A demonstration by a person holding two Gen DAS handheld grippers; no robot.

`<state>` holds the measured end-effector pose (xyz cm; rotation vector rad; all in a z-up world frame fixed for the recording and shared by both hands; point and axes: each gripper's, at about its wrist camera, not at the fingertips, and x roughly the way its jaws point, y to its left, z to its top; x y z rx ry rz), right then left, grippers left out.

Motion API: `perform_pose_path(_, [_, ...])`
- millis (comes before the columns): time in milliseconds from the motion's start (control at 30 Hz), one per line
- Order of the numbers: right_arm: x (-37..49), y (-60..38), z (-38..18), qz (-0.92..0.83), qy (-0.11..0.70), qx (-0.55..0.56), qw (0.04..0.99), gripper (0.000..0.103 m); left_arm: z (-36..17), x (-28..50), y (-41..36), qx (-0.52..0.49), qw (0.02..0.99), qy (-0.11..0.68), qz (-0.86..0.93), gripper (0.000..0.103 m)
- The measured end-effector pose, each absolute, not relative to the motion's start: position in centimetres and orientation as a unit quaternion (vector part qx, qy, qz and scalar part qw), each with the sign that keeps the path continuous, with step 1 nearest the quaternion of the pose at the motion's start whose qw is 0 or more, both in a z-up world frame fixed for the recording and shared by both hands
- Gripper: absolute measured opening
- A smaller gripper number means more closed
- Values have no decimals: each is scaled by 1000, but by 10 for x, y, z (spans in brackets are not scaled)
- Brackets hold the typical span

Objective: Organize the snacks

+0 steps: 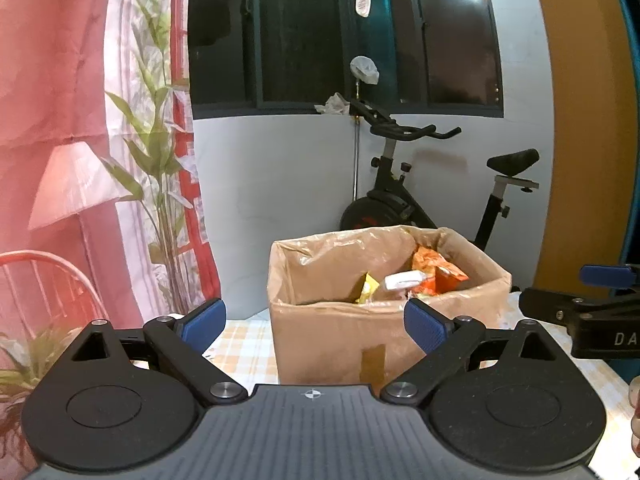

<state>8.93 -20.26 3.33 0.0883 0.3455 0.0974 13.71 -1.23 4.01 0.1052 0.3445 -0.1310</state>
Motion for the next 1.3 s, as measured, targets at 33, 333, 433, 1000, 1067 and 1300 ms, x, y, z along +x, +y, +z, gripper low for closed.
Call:
perform_pose_path(33, [83, -202, 34, 49, 171, 45, 983, 100, 42, 129, -12, 52, 982, 169, -64, 97])
perform_pose_path(333, [37, -196, 39, 59, 148, 52, 986, 100, 55, 85, -11, 56, 986, 149, -49, 97])
perform_pose_path(433, [29, -196, 39, 61, 148, 57, 985, 100, 58, 79, -9, 56, 987, 141, -50, 97])
perform_pose_path(1000, [23, -196, 34, 61, 152, 62, 985, 100, 55, 75, -2, 36, 988, 151, -24, 97])
perform_pose_path(1067, [22, -196, 33, 60, 152, 63, 985, 100, 53, 75, -2, 36, 987, 154, -24, 97])
perform_pose_path(1300, [22, -196, 33, 60, 153, 63, 984, 100, 50, 75, 1, 33, 986, 159, -24, 97])
